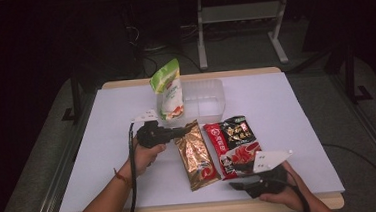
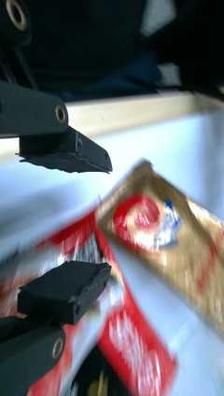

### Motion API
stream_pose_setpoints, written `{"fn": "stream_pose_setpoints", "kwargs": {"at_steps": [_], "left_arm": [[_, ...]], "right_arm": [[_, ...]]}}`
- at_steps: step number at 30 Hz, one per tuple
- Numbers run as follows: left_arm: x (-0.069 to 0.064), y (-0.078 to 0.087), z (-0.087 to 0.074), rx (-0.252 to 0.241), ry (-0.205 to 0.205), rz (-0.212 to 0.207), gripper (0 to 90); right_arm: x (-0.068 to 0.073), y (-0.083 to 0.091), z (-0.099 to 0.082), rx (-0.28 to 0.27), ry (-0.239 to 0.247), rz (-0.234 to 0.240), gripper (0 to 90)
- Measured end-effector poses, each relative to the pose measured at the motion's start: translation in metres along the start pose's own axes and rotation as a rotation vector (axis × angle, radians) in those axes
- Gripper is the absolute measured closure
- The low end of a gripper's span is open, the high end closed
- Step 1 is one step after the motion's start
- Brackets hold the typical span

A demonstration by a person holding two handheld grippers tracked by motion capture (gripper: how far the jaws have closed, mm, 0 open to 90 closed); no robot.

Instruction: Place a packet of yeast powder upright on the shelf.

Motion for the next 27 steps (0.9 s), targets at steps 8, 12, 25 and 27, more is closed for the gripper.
{"fn": "stream_pose_setpoints", "kwargs": {"at_steps": [8,12,25,27], "left_arm": [[-0.011,0.023,0.015,-0.076,0.018,-0.006,87.7],[-0.016,0.028,0.019,-0.098,0.016,-0.009,87.8],[-0.025,0.041,0.027,-0.175,0.029,-0.04,88.0],[-0.027,0.043,0.028,-0.19,0.033,-0.043,88.1]], "right_arm": [[-0.051,0.032,-0.024,-0.064,-0.173,-0.281,36.3],[-0.066,0.041,-0.035,-0.07,-0.236,-0.349,35.2],[-0.077,0.045,-0.044,-0.057,-0.262,-0.424,32.6],[-0.078,0.045,-0.044,-0.06,-0.265,-0.43,32.6]]}}
Point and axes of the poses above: each handheld gripper's, and its own axes: y roughly backward along the jaws, z roughly out of its top, x roughly to its left, the point moved 2 cm from there along -y, roughly forward along the jaws, and after that the axes turned 3 degrees about y, right-handed, at the moved point
